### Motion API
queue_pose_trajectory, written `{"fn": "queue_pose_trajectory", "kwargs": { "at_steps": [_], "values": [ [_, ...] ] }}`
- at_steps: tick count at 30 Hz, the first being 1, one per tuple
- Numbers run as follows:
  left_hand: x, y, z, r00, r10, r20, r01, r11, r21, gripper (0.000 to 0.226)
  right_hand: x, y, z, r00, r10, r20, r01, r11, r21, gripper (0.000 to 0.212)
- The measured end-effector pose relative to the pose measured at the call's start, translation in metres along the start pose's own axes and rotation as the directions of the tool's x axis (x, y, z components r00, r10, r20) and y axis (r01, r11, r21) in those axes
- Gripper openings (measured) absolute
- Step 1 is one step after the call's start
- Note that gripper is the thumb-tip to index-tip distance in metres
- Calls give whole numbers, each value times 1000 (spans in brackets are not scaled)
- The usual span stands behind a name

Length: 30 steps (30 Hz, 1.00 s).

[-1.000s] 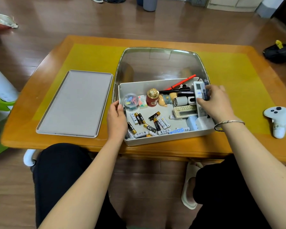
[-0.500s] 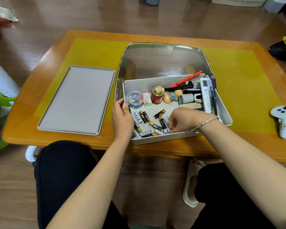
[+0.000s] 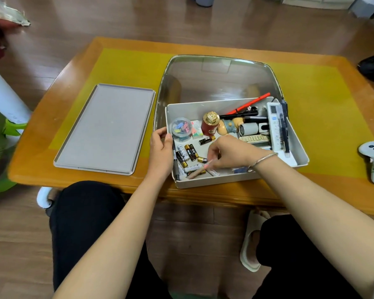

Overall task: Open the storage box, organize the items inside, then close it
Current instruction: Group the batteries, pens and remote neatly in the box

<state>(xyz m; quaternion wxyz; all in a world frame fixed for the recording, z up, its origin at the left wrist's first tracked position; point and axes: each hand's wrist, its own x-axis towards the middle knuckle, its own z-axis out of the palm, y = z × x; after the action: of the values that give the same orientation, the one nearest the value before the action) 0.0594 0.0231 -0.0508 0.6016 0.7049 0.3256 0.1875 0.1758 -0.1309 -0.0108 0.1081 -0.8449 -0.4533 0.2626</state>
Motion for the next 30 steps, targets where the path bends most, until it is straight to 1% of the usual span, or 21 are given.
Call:
{"fn": "queue_pose_trajectory", "kwargs": {
  "at_steps": [2,4,5,7,9,11,12,13,15,17,19,20,22,26,28,30],
  "values": [
    [1,-1,-5,999,21,46,-20,1000,-5,30,0,-4,-7,997,15,-77,6,966,260,18],
    [2,-2,-7,997,46,62,-46,999,0,30,3,-8,-9,987,46,-152,26,899,438,10],
    [1,-3,-7,996,56,65,-56,998,1,30,6,-11,-9,984,61,-169,30,871,490,9],
    [2,-5,-8,995,66,79,-65,998,-15,31,14,-19,-8,984,85,-159,23,815,579,9],
    [2,-7,-9,993,61,101,-57,997,-46,31,24,-29,-6,975,118,-187,30,769,639,10],
    [2,-8,-10,992,57,109,-50,996,-69,31,35,-39,-3,963,164,-215,26,735,677,13],
    [3,-9,-10,993,57,107,-49,996,-75,30,40,-44,1,961,184,-207,5,735,678,14],
    [3,-10,-10,993,57,104,-49,996,-79,30,43,-47,5,960,205,-193,-34,766,642,16],
    [2,-11,-8,993,65,94,-57,995,-84,30,45,-51,13,955,255,-149,-149,853,500,21],
    [2,-11,-7,995,72,71,-66,994,-90,30,44,-54,21,958,283,-35,-238,860,451,24],
    [1,-11,-5,996,69,53,-64,992,-107,30,42,-58,27,946,314,84,-314,815,488,23],
    [1,-11,-4,997,68,47,-62,992,-112,30,41,-59,29,936,330,122,-345,794,501,22],
    [1,-11,-3,997,69,40,-64,992,-111,29,42,-62,30,931,330,158,-362,770,525,20],
    [1,-12,-3,997,64,36,-59,989,-133,30,40,-64,31,946,281,162,-318,707,632,12],
    [0,-12,-2,997,64,36,-58,989,-135,30,40,-65,32,943,281,178,-327,692,643,8],
    [0,-12,-3,997,65,38,-60,989,-137,29,41,-67,32,939,280,201,-342,686,642,10]
  ]
}}
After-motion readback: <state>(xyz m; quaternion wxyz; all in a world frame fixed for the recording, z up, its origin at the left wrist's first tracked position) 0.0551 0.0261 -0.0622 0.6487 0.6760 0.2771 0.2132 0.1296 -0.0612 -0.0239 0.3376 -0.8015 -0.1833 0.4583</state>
